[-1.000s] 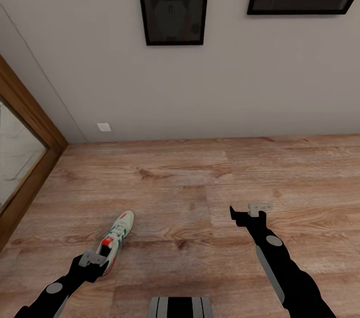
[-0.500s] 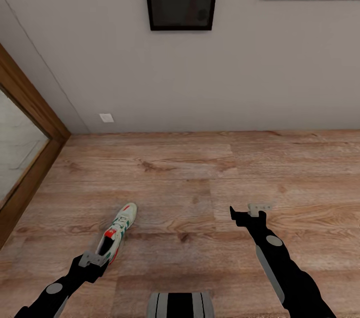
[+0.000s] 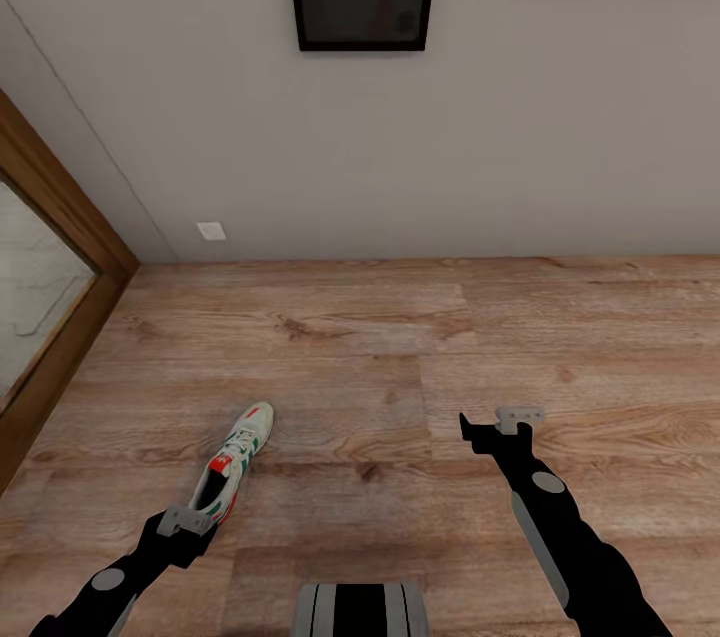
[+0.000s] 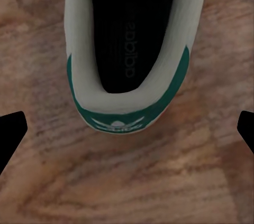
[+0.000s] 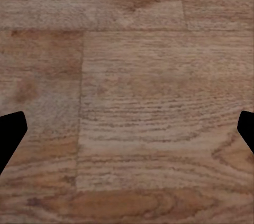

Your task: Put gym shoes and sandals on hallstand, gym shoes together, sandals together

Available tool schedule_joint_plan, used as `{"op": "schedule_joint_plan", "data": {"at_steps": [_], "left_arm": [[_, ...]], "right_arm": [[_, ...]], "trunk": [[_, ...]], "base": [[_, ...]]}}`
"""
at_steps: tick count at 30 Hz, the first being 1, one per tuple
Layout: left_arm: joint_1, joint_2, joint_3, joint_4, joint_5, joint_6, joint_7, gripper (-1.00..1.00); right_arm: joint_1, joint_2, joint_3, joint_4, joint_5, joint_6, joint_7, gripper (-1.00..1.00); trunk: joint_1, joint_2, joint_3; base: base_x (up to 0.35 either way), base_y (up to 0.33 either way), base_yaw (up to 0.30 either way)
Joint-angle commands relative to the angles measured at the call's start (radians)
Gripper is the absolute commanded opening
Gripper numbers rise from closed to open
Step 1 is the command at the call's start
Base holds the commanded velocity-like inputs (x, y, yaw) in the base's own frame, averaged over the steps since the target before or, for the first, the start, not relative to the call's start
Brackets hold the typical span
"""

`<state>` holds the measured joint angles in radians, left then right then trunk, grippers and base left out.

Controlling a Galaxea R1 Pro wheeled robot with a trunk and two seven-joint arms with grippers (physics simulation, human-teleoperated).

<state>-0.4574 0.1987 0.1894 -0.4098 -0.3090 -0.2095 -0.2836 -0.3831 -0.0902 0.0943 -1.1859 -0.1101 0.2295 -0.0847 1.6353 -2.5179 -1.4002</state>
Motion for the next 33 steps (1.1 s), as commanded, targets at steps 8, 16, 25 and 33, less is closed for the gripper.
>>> {"op": "schedule_joint_plan", "data": {"at_steps": [8, 16, 25, 33], "left_arm": [[0.002, -0.002, 0.009, 0.001, -0.010, -0.005, -0.006, 1.00], [0.003, -0.004, 0.010, 0.002, -0.010, -0.005, -0.006, 1.00], [0.003, -0.007, 0.010, 0.001, -0.011, -0.005, -0.006, 1.00], [0.003, -0.007, 0.010, 0.001, -0.010, -0.005, -0.006, 1.00]], "right_arm": [[0.000, 0.000, 0.004, -0.001, -0.010, 0.004, -0.009, 1.00], [0.000, -0.001, 0.004, -0.001, -0.010, 0.005, -0.009, 1.00], [-0.001, -0.001, 0.004, -0.001, -0.010, 0.005, -0.009, 1.00], [-0.001, 0.000, 0.004, -0.001, -0.010, 0.005, -0.009, 1.00]], "trunk": [[0.000, 0.000, -0.001], [0.000, 0.000, -0.001], [0.000, 0.000, -0.001], [0.000, 0.000, -0.001]], "base": [[0.024, 0.000, 0.000], [0.161, 0.000, 0.000], [0.034, 0.000, 0.000], [0.005, 0.000, 0.000]]}}
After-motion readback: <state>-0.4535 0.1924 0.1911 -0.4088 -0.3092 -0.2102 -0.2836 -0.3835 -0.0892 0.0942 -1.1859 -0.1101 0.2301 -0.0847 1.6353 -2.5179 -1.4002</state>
